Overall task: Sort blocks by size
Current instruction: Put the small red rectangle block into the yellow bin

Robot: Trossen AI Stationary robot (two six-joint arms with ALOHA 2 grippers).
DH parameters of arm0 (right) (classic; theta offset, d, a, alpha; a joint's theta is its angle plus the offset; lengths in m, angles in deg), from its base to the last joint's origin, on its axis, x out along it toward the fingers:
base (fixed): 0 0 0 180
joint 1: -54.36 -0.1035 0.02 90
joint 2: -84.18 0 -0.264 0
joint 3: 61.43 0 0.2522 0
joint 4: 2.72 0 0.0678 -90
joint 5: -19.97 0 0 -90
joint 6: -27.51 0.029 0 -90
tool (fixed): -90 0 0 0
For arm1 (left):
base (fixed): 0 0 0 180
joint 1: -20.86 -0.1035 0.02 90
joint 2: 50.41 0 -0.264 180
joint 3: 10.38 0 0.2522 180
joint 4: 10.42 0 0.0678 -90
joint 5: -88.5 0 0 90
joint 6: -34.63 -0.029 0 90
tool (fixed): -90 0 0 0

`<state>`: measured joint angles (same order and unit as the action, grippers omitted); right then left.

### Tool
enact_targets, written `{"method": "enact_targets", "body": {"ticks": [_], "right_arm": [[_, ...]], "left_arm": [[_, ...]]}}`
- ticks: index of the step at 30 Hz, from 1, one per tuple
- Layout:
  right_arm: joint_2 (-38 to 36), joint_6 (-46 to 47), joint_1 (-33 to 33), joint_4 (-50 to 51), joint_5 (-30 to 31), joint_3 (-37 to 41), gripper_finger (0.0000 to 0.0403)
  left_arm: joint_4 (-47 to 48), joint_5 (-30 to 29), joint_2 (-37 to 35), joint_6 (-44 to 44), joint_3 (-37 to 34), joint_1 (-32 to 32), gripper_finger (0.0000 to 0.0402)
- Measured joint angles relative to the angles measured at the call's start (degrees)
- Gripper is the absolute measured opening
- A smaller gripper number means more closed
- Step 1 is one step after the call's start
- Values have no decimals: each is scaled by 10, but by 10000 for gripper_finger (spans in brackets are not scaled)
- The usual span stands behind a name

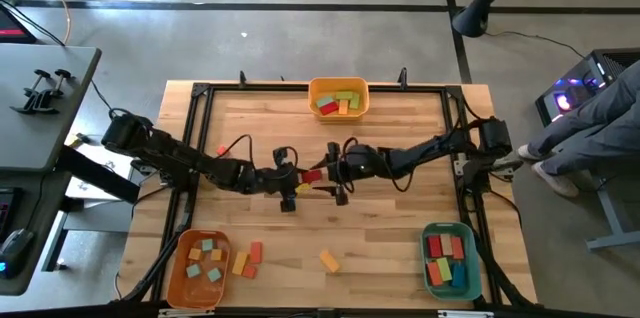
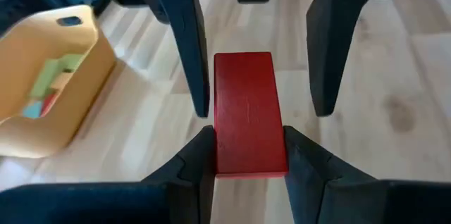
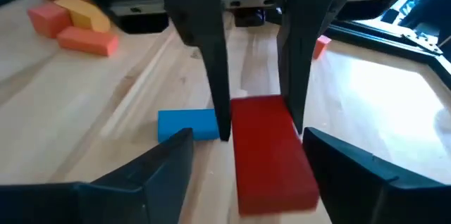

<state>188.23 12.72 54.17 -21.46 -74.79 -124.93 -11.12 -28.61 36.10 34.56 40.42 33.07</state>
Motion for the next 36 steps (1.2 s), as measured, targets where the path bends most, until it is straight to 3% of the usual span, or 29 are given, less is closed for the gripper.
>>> {"method": "enact_targets", "body": {"ticks": [5,12,16,19,24,27,30,36], "right_arm": [[0,-38,11,41,1,-20,219],[0,-54,18,67,-3,-21,130],[-2,-47,17,75,5,-21,130],[-23,-52,14,112,66,-23,130],[-88,-57,38,263,258,-17,130],[-138,-40,68,352,327,-19,130],[-162,-33,137,406,311,-19,130],[-132,-13,280,377,117,-60,130]], "left_arm": [[1,-18,1,9,-3,-6,105],[-5,-21,1,39,-2,-3,105],[-8,-14,2,45,-2,-3,111],[-7,-30,2,89,-2,-6,130],[44,-70,2,207,-4,-18,170],[56,-84,0,270,-2,-24,178],[55,-88,0,306,-2,-24,180],[36,-96,0,328,-2,-24,181]]}}
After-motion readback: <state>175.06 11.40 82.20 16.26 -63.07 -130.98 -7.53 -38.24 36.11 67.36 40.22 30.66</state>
